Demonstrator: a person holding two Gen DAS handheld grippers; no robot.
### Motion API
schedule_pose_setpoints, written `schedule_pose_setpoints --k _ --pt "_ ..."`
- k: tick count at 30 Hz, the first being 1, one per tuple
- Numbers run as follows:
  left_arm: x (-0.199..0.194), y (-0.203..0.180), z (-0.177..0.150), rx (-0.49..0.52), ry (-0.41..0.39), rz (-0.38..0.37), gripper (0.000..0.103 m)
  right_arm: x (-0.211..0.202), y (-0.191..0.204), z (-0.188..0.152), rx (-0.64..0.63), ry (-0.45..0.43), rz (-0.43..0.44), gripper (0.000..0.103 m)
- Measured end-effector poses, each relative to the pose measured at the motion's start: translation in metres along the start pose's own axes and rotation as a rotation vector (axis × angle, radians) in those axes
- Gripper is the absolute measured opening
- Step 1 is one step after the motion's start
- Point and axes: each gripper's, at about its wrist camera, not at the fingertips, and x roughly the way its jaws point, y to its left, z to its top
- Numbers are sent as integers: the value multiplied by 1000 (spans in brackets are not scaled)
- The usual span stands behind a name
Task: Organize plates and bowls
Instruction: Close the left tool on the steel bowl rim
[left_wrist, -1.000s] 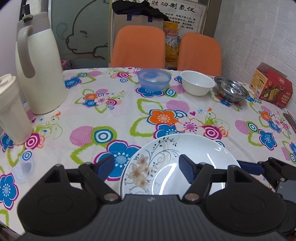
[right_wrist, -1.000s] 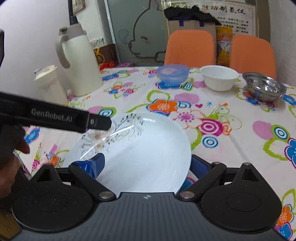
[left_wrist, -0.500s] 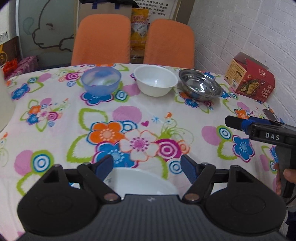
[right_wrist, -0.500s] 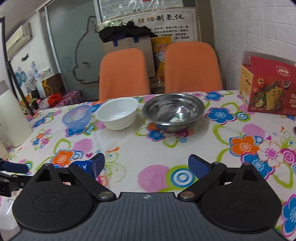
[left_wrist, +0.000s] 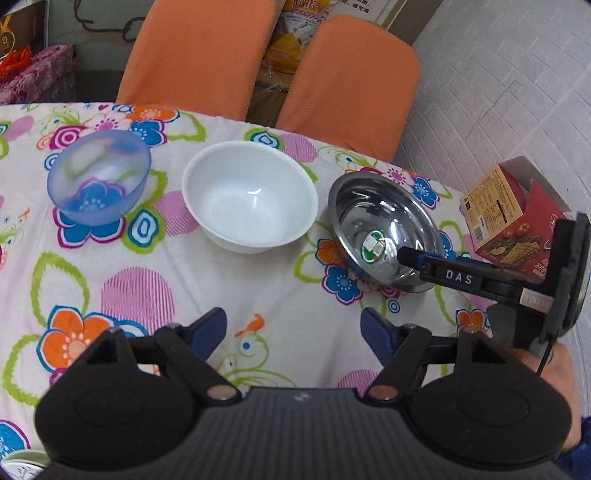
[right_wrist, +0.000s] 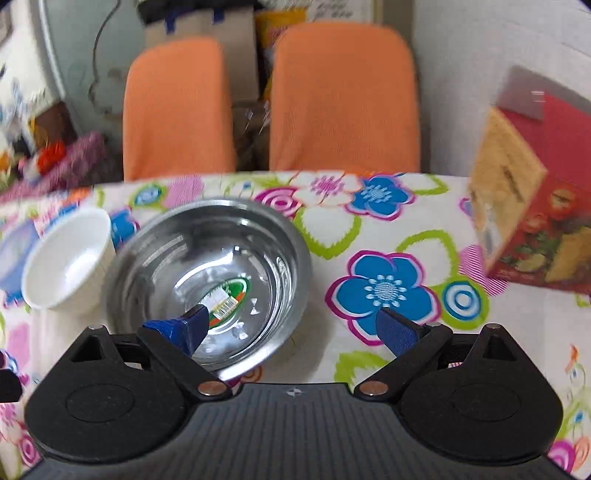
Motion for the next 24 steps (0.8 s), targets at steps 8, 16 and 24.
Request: schedule_pose_setpoints --k 8,16,24 --pt "3 9 -2 -17 5 18 73 27 13 19 -174 187 -12 85" --pt "-16 6 -6 1 -28 -21 73 12 14 11 -178 319 60 85" --pt "4 -13 -5 -21 10 -59 73 -27 29 -13 -227 211 18 85"
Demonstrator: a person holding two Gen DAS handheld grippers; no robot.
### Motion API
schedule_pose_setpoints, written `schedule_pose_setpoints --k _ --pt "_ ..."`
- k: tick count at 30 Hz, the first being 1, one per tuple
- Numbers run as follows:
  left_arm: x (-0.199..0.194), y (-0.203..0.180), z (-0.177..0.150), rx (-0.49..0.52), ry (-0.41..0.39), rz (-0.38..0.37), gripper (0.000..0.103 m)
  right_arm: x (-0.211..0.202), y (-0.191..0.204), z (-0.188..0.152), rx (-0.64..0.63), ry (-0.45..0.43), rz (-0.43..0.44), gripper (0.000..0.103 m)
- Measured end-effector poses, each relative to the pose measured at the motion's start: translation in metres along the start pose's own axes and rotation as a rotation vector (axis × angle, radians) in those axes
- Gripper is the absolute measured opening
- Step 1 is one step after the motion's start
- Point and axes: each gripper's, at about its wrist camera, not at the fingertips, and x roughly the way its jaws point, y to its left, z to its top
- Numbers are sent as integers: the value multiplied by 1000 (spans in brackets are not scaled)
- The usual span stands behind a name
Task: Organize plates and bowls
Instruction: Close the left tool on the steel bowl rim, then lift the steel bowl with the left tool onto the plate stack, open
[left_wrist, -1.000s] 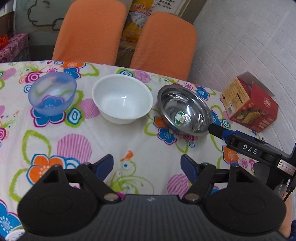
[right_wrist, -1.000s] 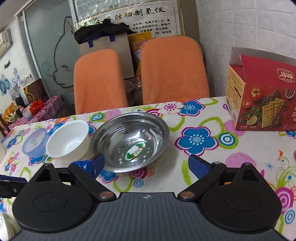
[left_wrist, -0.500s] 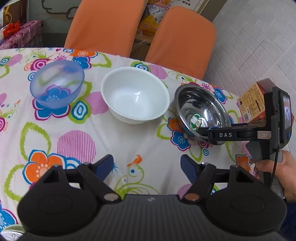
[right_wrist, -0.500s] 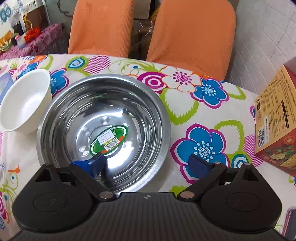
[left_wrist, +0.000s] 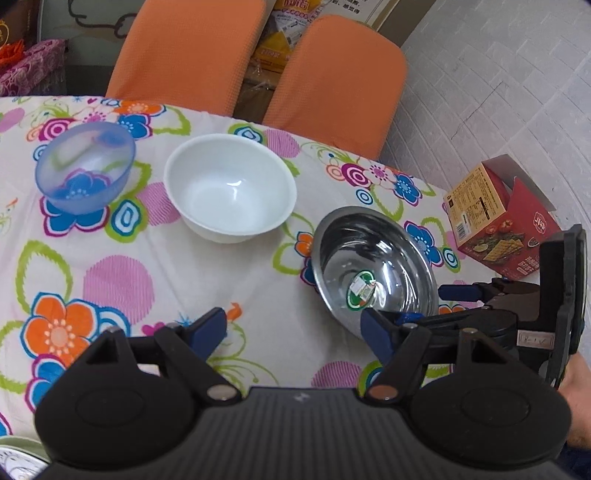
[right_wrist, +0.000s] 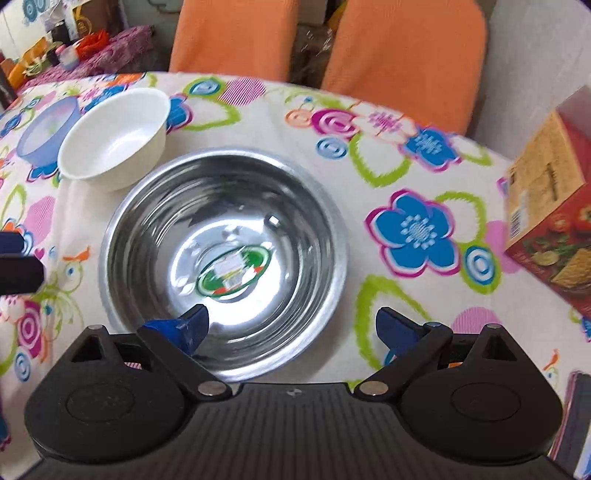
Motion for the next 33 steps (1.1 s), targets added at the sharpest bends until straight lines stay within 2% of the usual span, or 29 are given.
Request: schedule_pose_setpoints --k 3,7,9,11,13,14,16,18,20,25,33 --pt "21 -5 7 -66 24 2 73 1 -3 3 19 -71 -24 85" --pt "48 -4 20 -166 46 15 73 13 -4 6 21 -111 -15 85" --pt "60 -6 22 -177 60 37 71 19 -4 5 11 -128 -16 85" --pt "69 -10 23 -160 69 62 56 22 -5 3 10 -145 -5 84" --pt "75 -14 24 -134 78 59 34 25 -5 1 15 -154 28 82" --pt "76 -17 24 -109 81 61 29 26 -5 -1 19 -163 58 82" --pt "80 -22 25 -69 95 59 12 24 1 -4 19 -176 115 82" --pt "82 -26 24 -44 107 70 3 18 13 -8 -3 -189 116 83" --pt "78 -27 21 -6 94 100 3 8 21 -12 -21 -219 111 82" --pt "50 -23 3 52 93 66 3 -18 33 -26 -20 -246 121 84" --pt "-16 -17 -76 207 92 32 3 -60 77 -97 5 -274 107 84"
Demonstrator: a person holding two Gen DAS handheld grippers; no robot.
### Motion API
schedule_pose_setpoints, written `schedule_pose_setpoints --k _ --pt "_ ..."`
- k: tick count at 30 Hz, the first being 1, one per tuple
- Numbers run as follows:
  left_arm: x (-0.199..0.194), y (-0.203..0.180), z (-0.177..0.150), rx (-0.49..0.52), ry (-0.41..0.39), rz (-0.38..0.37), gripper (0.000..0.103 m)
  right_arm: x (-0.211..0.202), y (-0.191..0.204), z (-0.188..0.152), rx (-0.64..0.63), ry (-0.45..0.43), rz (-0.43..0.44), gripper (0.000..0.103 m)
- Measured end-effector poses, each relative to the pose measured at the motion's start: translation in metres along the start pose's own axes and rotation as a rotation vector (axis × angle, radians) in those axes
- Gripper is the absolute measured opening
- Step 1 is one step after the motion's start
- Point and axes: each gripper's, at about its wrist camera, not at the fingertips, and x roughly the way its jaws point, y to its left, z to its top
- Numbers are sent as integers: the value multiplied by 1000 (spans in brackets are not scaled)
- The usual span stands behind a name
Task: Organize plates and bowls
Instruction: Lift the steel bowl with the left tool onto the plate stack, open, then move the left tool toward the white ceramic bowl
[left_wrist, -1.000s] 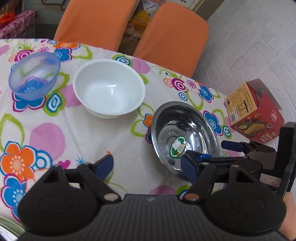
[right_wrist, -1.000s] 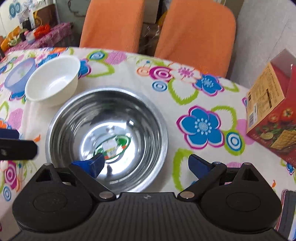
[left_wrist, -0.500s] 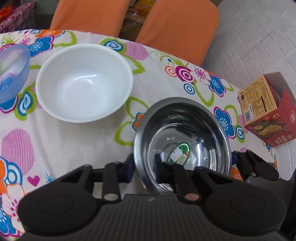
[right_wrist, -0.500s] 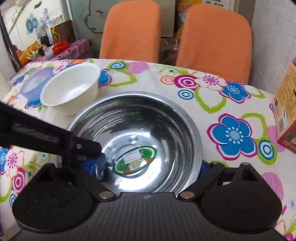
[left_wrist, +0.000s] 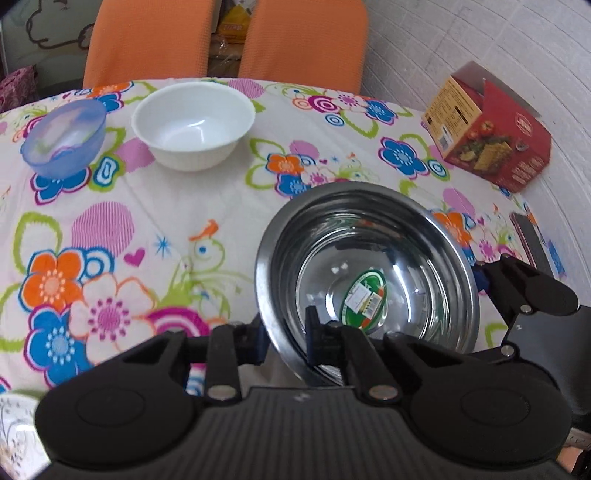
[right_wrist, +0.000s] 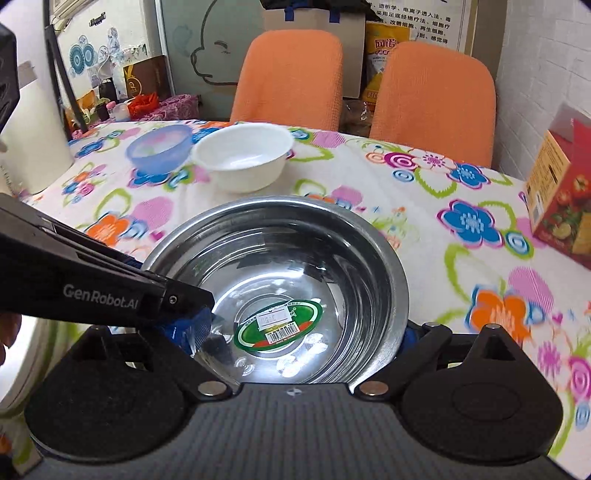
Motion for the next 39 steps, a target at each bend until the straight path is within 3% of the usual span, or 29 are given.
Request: schedule_pose_setpoints --k 8,15,21,23,24,25,26,32,35,39 --pt "-34 6 -73 61 19 -25 3 -46 51 -58 19 -38 -9 85" --pt "-37 6 -96 99 -1 0 3 -45 64 -80 75 -1 7 85" --pt "-33 6 -99 112 -4 -5 6 -44 62 -91 96 31 30 83" --pt "-32 6 -98 109 -10 -12 15 -51 57 -92 107 19 24 83" --pt "-32 7 -96 103 -13 -23 32 -56 54 -92 105 11 14 83" --pt "-33 8 -95 97 -15 -32 42 -61 51 -93 102 6 1 84" --pt "-34 9 -92 87 -18 -40 46 -65 48 -93 103 2 -14 84" --pt "-61 27 -68 39 -102 -30 50 -91 24 -84 171 -70 -9 84" --pt "-71 49 -52 -10 -150 8 52 -83 15 -68 191 -81 6 84" --pt "-71 85 -39 -84 -157 52 52 -59 5 -41 203 -66 43 84"
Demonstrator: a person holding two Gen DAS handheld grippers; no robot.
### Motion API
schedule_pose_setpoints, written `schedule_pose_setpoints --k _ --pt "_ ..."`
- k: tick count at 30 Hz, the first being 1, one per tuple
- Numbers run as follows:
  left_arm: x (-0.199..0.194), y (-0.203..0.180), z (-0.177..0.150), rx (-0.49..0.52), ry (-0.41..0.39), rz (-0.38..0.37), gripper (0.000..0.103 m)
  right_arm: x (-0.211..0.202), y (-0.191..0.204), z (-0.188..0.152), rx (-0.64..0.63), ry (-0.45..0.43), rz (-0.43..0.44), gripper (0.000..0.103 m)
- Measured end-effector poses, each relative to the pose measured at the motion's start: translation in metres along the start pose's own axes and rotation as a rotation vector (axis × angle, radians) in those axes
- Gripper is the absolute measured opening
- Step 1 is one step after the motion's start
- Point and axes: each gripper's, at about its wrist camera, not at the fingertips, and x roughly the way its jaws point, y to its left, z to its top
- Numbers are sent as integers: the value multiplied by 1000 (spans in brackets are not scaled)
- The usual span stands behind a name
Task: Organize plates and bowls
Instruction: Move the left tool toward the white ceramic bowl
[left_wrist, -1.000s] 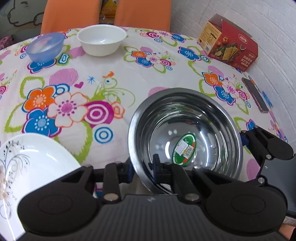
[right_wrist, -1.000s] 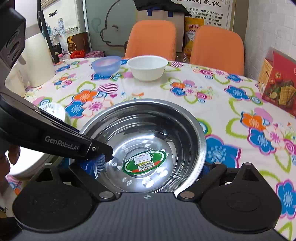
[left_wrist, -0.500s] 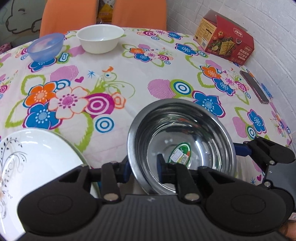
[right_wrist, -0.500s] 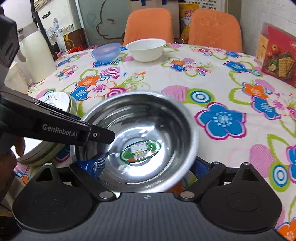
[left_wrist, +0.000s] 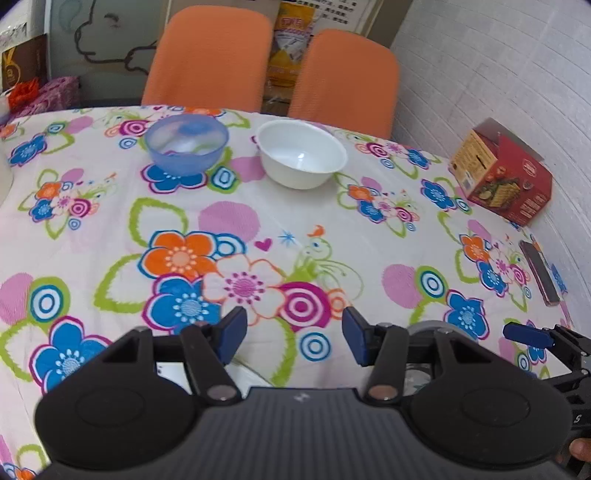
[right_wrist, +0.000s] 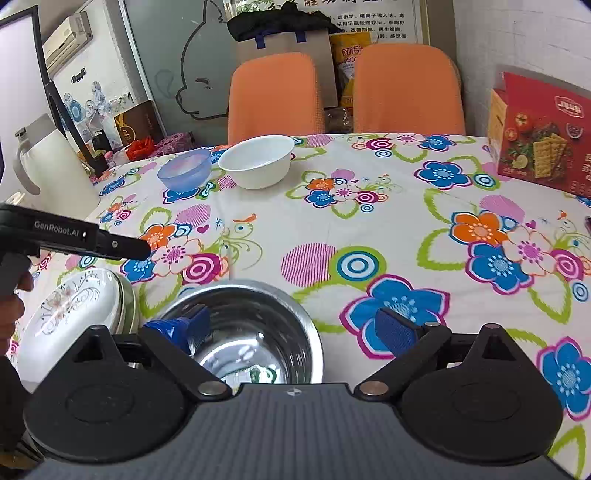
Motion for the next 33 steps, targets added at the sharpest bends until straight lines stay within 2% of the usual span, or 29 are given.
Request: schedule_pose_setpoints --k 7,10,20,25,28,33 --pt "20 33 8 -53 25 55 52 45 -7 38 75 59 74 84" --pt "29 37 16 -58 35 64 52 61 -7 56 74 76 60 84" --pt "54 32 50 -30 43 66 52 104 2 114 -127 100 -15 84" --pt "70 28 73 -48 60 55 52 128 5 143 -172 93 -3 84" --pt "80 27 91 -113 57 20 53 142 3 158 -161 83 0 84" --pt "99 41 115 -360 44 -43 54 170 -1 177 -132 77 -10 84"
